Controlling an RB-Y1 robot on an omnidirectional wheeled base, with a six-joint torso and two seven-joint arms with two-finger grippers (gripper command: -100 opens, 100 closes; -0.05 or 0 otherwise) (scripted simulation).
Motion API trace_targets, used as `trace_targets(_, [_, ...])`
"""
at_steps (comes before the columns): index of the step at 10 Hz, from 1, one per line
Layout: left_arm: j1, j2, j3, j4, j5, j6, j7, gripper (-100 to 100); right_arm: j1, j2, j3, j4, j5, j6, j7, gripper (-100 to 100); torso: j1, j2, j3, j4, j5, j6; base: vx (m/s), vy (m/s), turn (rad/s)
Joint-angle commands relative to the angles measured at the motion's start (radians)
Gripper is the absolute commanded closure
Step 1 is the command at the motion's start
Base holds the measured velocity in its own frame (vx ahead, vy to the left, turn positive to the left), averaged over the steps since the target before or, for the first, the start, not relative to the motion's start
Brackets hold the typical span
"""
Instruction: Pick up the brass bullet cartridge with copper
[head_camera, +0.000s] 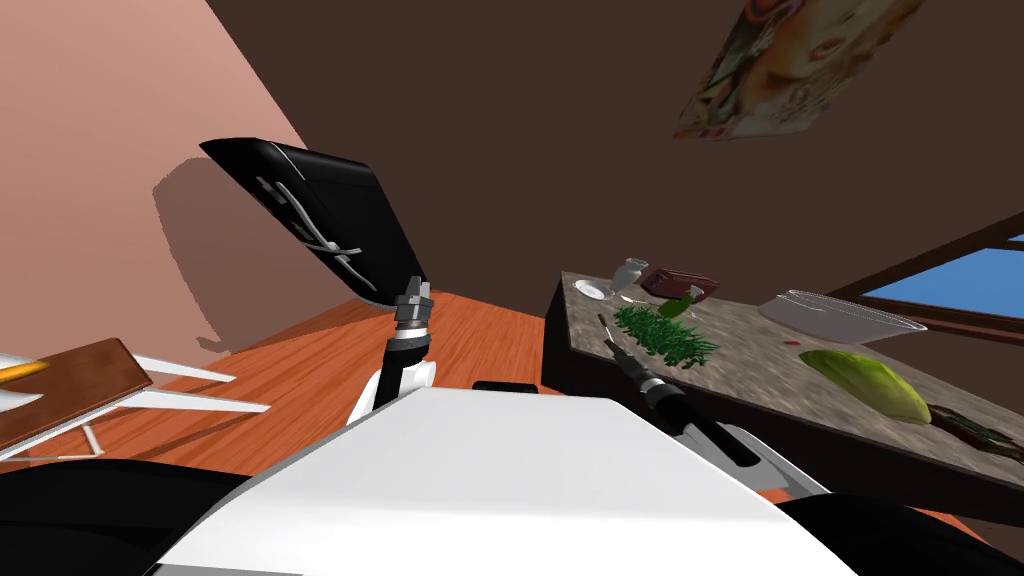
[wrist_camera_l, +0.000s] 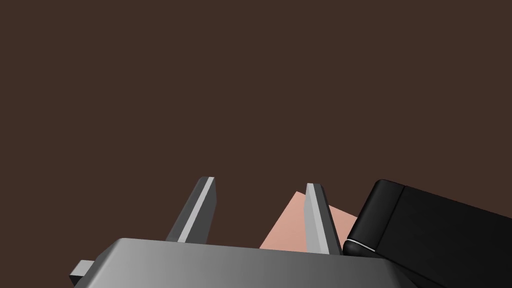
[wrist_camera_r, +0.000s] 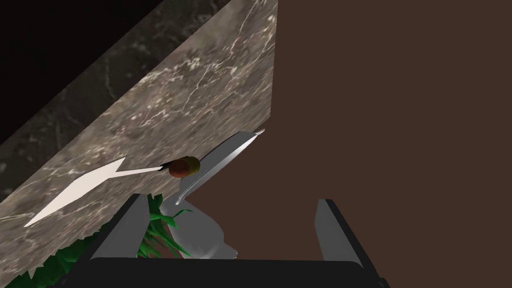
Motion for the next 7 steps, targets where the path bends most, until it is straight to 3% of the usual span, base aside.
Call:
trace_targets(1, [0.000,0.000,0.000,0.000,0.000,0.000,0.000,0,0.016,-0.035,-0.001,0.011,0.008,0.018,0.006,-100,0.000,0.000,0.000,0.000,0.000,0.000,0.109,0.033,0.041])
trace_targets(2, [0.000,0.000,0.000,0.000,0.000,0.000,0.000,0,0.031,-0.072,0.000,0.036,0.022,0.040,0.013,-100,0.001,0.002,0.001,0.000,0.000,0.001,0.125,0.036,0.080])
trace_targets(3, [0.000,0.000,0.000,0.000,0.000,0.000,0.000,0,0.031,-0.074,0.000,0.036,0.022,0.040,0.013,-100,0.001,0.001,0.001,0.000,0.000,0.000,0.086,0.013,0.044])
trace_targets(6, [0.000,0.000,0.000,0.000,0.000,0.000,0.000,0,0.072,-0.179,0.006,0.113,0.067,0.106,0.034,-100,-0.001,0.001,0.001,0.000,0.000,0.000,0.132,0.010,0.146])
trace_targets(7, [0.000,0.000,0.000,0.000,0.000,0.000,0.000,0,0.072,-0.187,0.006,0.113,0.067,0.106,0.034,-100,-0.001,-0.001,-0.001,0.000,0.000,0.000,0.126,0.004,0.054])
